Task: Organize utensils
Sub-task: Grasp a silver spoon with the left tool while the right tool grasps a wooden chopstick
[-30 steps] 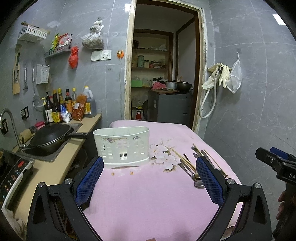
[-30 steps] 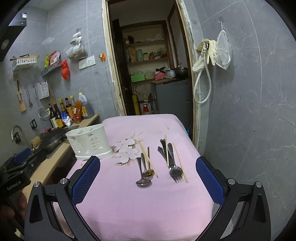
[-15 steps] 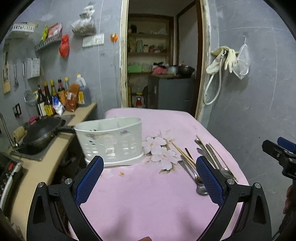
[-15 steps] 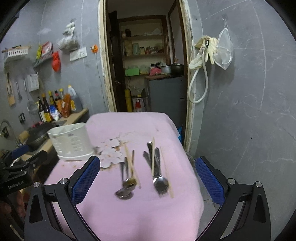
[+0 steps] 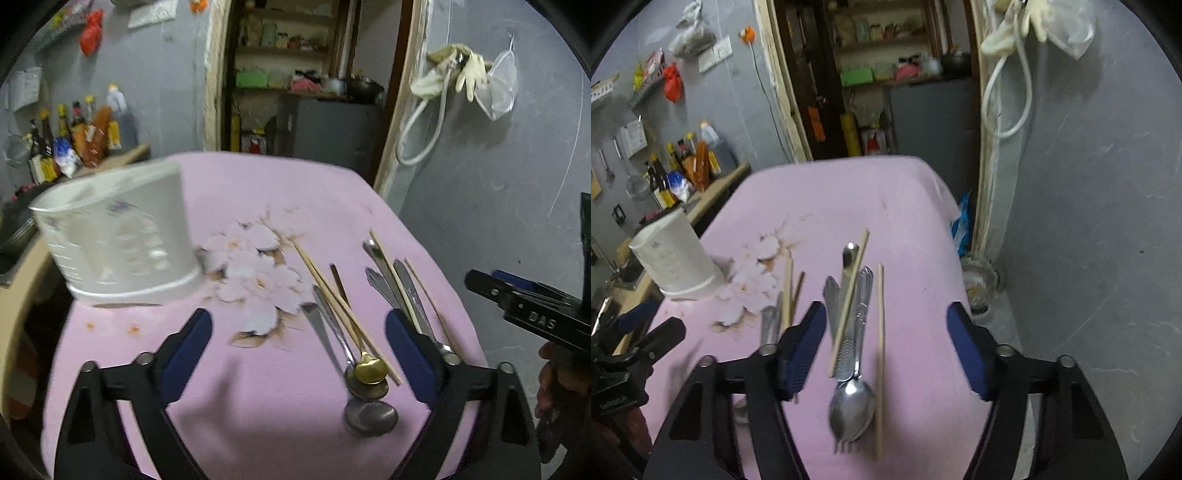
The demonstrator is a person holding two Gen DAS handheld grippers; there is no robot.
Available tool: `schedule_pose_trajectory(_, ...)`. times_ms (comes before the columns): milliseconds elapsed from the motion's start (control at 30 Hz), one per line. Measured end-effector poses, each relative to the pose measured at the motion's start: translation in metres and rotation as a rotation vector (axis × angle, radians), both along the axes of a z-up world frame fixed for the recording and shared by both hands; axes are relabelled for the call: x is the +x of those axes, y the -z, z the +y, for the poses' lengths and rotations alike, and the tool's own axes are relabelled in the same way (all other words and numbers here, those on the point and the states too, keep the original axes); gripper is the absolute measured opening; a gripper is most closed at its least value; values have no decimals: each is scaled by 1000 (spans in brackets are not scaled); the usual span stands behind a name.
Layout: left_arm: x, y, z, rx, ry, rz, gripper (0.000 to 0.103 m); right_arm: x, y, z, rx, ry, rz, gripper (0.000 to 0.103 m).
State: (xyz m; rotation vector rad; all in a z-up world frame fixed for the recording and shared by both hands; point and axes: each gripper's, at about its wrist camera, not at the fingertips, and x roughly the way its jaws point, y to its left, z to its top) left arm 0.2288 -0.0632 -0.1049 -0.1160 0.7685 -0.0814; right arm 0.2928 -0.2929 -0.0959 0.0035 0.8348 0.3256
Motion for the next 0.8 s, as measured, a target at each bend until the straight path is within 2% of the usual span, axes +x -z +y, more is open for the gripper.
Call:
schedule_pose_trajectory(33, 6, 5, -2, -2, 9, 25, 77, 5, 3, 0, 2, -8, 13, 53)
schedule_pose_trajectory(100, 18, 17, -5, -15, 26, 76, 61, 13, 12, 2, 5, -29, 39, 51)
schedule_pose_trajectory(200, 32, 34, -5, -47, 45, 151, 43, 23, 23, 6, -4, -53, 71, 45)
schedule_pose_trajectory(267, 38, 42, -6, -63, 51, 191, 34, 30, 29, 7, -12, -59, 96, 41)
schedule_pose_trajectory(400, 50, 54, -2, -95, 58, 277, 23, 41, 38, 9, -36, -74, 132, 32)
schedule_pose_trajectory(467, 55, 59, 1, -116, 61, 311, 22, 45, 39, 10, -47, -77, 136, 29)
schedule_pose_trajectory(667, 67, 63, 14, -184, 59, 335, 21, 52, 40, 12, -74, -89, 132, 26)
schedule_pose_trajectory(800, 77, 59, 10, -174, 86, 360, 20, 54, 41, 16, -98, -91, 142, 26)
